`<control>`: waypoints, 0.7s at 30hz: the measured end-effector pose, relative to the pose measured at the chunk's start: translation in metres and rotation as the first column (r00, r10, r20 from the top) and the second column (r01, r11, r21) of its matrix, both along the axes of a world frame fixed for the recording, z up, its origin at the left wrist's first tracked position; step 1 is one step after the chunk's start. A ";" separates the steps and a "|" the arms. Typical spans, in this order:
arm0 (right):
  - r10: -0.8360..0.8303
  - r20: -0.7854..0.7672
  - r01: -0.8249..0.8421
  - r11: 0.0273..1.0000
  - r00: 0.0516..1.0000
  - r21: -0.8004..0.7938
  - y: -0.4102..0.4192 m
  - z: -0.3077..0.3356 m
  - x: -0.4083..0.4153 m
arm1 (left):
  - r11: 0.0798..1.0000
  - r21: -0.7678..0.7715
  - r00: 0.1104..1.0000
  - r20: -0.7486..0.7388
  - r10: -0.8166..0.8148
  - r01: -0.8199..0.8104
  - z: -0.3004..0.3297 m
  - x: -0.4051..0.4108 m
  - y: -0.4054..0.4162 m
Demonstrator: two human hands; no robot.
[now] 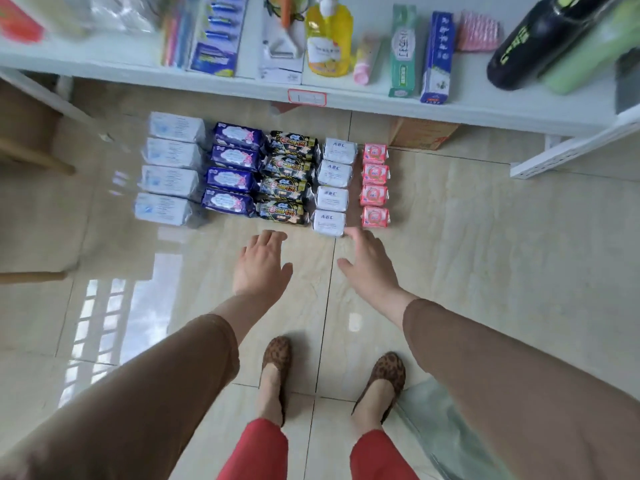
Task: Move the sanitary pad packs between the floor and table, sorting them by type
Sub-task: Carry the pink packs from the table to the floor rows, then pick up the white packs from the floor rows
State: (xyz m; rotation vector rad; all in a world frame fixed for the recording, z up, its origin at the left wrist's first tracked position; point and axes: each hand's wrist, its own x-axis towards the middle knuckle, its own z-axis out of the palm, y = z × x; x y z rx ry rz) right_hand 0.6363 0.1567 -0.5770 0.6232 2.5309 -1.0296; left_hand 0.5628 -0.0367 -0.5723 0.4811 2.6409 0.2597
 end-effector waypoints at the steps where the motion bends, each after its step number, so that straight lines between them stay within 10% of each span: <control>1: 0.023 -0.015 -0.023 1.000 1.000 -0.001 -0.013 0.017 -0.007 | 1.000 0.015 1.000 0.002 0.027 -0.027 0.017 0.001 -0.016; 21: 0.128 0.009 -0.129 0.990 0.992 0.064 -0.329 0.100 -0.112 | 0.997 0.037 0.997 0.047 0.068 -0.069 0.106 -0.119 -0.353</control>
